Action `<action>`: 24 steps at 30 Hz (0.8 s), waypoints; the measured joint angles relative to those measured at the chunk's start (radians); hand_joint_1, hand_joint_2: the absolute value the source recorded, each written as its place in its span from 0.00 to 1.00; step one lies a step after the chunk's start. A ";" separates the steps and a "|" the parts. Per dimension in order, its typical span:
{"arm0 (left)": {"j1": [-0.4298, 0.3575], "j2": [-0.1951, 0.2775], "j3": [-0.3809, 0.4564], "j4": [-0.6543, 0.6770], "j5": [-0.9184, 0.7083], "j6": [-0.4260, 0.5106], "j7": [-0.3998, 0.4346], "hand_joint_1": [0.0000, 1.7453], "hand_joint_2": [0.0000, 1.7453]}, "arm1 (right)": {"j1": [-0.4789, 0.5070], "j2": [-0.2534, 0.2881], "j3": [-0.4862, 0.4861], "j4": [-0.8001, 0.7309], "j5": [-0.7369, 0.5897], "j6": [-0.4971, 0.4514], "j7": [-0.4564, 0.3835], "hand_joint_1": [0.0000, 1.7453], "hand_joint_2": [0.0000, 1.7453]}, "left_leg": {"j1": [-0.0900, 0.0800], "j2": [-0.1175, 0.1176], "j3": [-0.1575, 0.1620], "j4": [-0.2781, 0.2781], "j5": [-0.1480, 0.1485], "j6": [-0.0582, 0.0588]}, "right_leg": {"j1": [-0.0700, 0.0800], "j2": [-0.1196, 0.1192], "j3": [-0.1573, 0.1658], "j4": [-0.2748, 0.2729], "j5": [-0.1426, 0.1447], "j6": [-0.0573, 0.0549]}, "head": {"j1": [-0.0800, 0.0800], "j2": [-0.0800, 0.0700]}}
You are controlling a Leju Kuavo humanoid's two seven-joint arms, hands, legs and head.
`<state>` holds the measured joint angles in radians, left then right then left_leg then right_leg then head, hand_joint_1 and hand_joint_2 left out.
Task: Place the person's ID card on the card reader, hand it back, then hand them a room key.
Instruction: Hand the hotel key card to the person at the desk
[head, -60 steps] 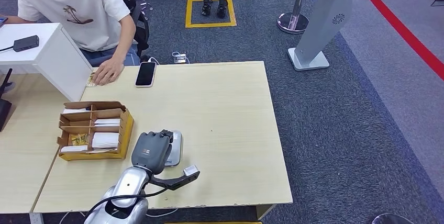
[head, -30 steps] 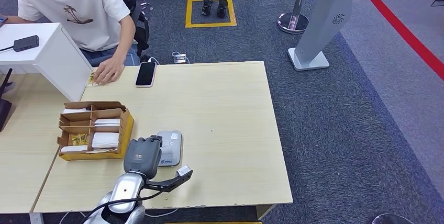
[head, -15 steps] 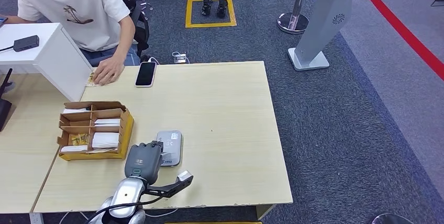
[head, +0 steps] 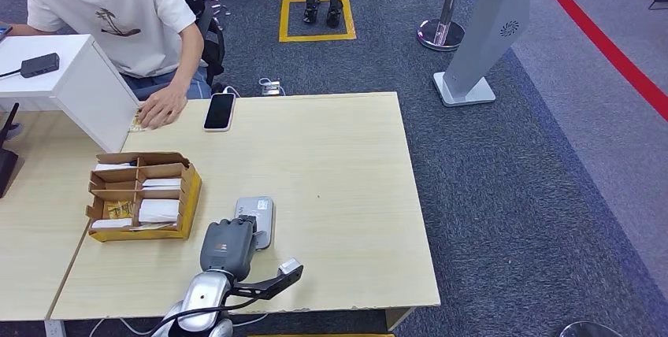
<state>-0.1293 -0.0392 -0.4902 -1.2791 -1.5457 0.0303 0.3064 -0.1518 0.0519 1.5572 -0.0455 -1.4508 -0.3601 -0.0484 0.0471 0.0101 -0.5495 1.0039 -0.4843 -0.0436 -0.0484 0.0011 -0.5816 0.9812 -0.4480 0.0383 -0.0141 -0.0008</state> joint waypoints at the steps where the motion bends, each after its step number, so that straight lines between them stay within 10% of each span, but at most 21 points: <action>1: 0.000 -0.004 0.002 0.004 0.000 0.000 -0.003 1.00 1.00 | 0.000 0.000 0.000 0.000 0.000 0.000 0.000 0.00 0.00 | 0.000 0.000 0.000 0.000 0.000 0.000 | 0.000 0.000 0.000 0.000 0.000 0.000 | 0.000 0.000; 15: -0.006 -0.017 0.044 0.010 0.000 0.002 0.005 1.00 1.00 | 0.000 -0.002 0.000 0.000 0.007 -0.001 -0.001 0.00 0.00 | 0.000 0.000 0.000 0.000 0.000 0.000 | 0.000 0.000 0.001 0.000 0.000 0.000 | 0.000 0.000; 24: -0.137 0.101 0.074 -0.129 0.000 -0.063 0.094 1.00 1.00 | 0.000 -0.003 0.000 0.000 0.041 0.001 -0.002 0.00 0.00 | 0.000 -0.001 0.000 0.000 0.001 0.000 | 0.000 -0.001 0.000 0.001 0.000 0.000 | 0.000 0.000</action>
<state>-0.2665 0.0615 -0.4164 -1.4076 -1.5459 -0.0325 0.4000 -0.1522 0.0492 1.5572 -0.0450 -1.4095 -0.3595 -0.0504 0.0476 0.0093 -0.5491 1.0039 -0.4830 -0.0440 -0.0480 0.0005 -0.5812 0.9819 -0.4476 0.0379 -0.0143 -0.0007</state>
